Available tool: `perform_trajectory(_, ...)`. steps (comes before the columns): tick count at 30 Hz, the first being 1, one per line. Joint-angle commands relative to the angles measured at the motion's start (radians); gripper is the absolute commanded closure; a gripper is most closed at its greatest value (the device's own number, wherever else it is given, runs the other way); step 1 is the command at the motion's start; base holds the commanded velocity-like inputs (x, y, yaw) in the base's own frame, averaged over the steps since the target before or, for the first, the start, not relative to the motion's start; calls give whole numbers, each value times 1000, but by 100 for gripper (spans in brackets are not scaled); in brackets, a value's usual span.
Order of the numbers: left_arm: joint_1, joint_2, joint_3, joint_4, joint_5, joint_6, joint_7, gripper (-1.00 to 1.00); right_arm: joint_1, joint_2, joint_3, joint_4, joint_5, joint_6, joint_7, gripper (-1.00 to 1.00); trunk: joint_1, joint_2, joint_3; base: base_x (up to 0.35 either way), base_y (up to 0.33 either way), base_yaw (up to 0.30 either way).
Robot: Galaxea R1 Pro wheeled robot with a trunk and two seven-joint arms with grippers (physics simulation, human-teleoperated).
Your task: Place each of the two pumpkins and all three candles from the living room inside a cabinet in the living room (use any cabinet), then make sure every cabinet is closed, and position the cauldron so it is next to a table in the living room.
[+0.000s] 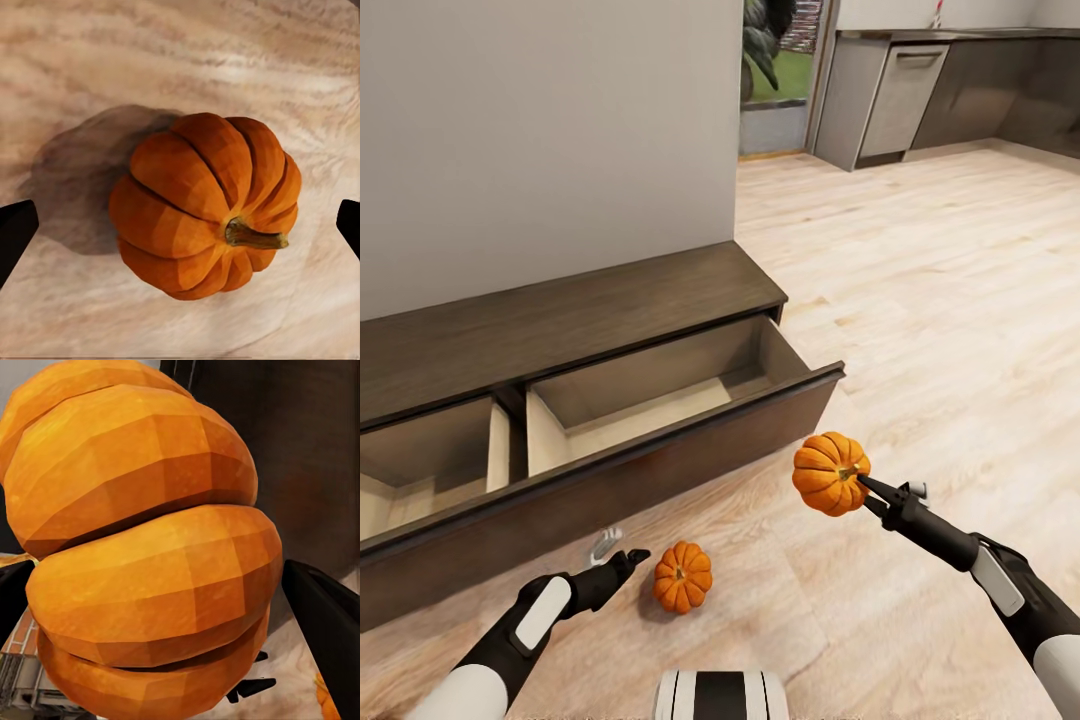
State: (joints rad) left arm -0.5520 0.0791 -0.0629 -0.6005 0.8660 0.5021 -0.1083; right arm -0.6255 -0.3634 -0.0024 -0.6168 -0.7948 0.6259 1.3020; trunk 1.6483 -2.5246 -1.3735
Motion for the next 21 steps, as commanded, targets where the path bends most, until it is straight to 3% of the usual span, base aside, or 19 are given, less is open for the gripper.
perform_trajectory(1,0,0,-13,-1,2,2,-2,-100,0,0,0,-1,-6,12,2,100,0,-1,-5,0,0,0)
perform_trajectory(5,0,-3,-60,-15,1,2,-2,-100,0,-1,2,-30,-6,24,5,100,2,-1,-20,0,0,0)
perform_trajectory(9,0,-3,-99,-26,1,2,-2,-100,0,-3,5,-140,7,95,0,100,4,-2,-36,0,0,0)
perform_trajectory(13,0,-3,-107,-29,1,2,-3,-100,0,-3,7,-255,37,137,-6,100,6,-3,-51,0,0,0)
perform_trajectory(16,0,-2,-108,-29,1,2,-3,-100,0,-3,7,-297,73,183,-6,100,7,-4,-63,0,0,0)
perform_trajectory(21,0,-2,-109,-30,1,2,-3,-100,0,-3,7,-312,87,207,-6,100,8,-4,-70,0,0,0)
